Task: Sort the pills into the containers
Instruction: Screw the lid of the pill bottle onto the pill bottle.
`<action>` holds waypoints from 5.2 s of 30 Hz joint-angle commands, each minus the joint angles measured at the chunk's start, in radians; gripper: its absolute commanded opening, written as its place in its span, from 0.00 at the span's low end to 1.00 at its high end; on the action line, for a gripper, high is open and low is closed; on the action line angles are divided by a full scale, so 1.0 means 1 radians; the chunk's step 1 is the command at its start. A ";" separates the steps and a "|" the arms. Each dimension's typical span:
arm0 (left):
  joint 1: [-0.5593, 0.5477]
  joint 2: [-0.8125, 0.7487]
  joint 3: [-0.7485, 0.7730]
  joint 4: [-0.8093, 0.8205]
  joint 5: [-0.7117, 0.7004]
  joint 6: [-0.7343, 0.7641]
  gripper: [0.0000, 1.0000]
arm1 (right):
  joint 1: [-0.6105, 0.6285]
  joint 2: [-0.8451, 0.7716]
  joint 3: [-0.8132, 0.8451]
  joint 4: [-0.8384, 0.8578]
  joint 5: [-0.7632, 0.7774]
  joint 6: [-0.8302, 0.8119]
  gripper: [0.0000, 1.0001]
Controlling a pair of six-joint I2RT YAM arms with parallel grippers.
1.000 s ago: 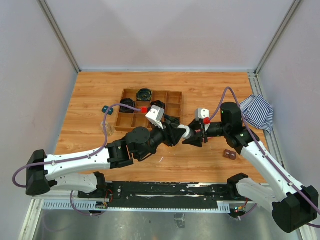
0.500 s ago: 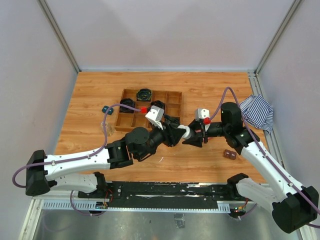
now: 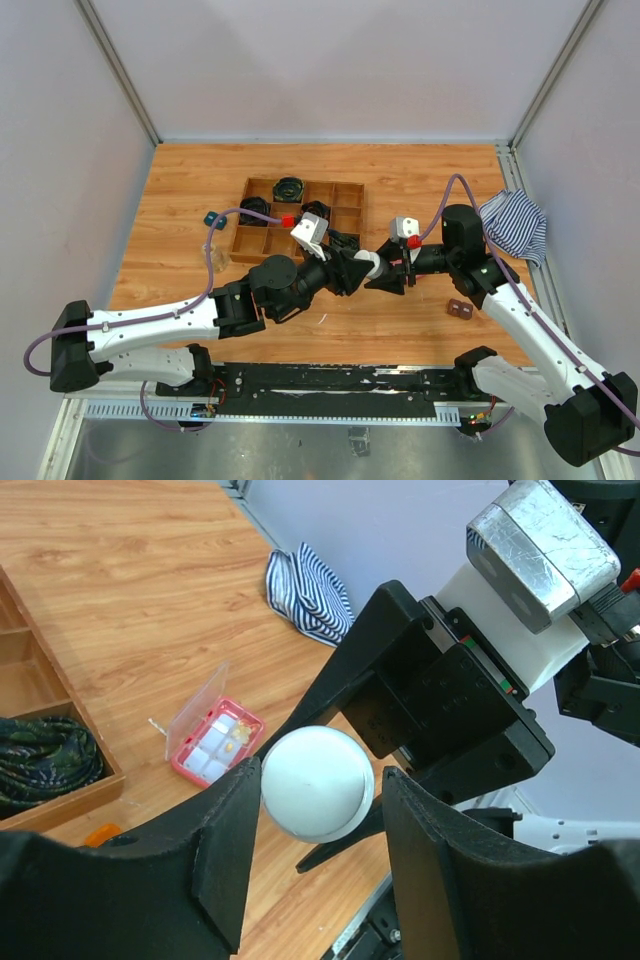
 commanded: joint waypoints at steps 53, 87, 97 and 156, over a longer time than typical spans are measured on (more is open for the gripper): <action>0.296 -0.187 -0.207 0.276 0.826 0.377 0.99 | -0.009 -0.032 0.016 0.033 -0.069 0.017 0.01; -0.090 -0.009 0.170 -0.249 -0.188 0.080 0.78 | -0.008 -0.022 0.018 0.028 -0.062 0.012 0.00; -0.090 0.027 0.176 -0.225 -0.167 0.099 0.68 | -0.008 -0.026 0.018 0.027 -0.062 0.011 0.01; 0.097 -0.341 -0.383 0.454 0.282 -0.104 0.92 | -0.013 -0.037 0.013 0.037 -0.113 0.017 0.01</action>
